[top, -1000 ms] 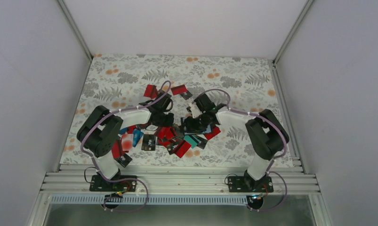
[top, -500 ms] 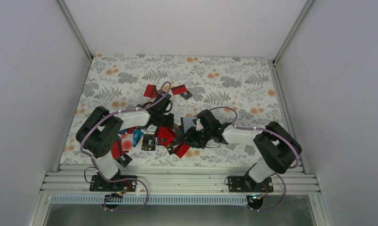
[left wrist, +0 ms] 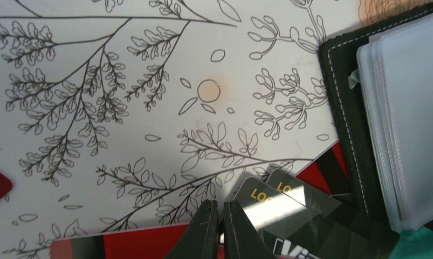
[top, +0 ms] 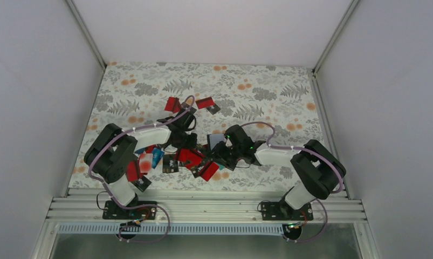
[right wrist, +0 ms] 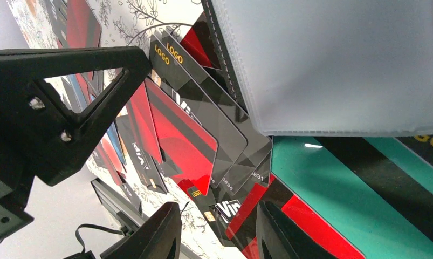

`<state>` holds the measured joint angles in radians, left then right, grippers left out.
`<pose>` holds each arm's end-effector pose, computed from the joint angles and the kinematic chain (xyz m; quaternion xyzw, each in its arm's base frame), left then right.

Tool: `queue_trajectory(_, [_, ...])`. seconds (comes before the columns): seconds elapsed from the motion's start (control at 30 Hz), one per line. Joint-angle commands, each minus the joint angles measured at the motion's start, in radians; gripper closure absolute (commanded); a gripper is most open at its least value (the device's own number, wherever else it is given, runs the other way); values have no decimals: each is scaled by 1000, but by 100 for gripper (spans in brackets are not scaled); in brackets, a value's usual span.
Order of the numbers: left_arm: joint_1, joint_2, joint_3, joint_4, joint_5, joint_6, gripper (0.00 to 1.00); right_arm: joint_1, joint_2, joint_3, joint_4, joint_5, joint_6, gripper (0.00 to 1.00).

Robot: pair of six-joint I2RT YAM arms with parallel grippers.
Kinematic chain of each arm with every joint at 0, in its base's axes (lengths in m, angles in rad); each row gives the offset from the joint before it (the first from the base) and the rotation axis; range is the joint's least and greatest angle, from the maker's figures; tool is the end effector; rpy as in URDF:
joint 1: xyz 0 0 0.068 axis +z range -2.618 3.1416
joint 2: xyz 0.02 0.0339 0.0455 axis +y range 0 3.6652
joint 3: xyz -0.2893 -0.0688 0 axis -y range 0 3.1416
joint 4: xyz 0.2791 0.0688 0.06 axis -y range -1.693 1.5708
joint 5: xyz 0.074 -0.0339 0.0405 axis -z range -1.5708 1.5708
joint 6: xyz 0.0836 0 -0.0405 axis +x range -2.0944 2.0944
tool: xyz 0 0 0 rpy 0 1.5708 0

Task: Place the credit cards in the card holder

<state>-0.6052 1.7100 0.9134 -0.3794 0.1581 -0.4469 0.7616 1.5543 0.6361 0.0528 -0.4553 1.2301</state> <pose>0.2872 -0.2147 0.0979 0.0927 0.9732 -0.1651 0.1302 0.2128 0.2537 0.1039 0.1364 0.9074 0.3976 0.0052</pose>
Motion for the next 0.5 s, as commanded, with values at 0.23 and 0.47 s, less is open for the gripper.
queue_trajectory(0.23, [-6, 3, 77, -83, 57, 48, 93, 1, -3, 15, -11, 24, -13, 62])
queue_trajectory(0.47, [-5, 56, 81, -51, 105, 68, 93, -1, 19, 14, -1, 17, -19, 62])
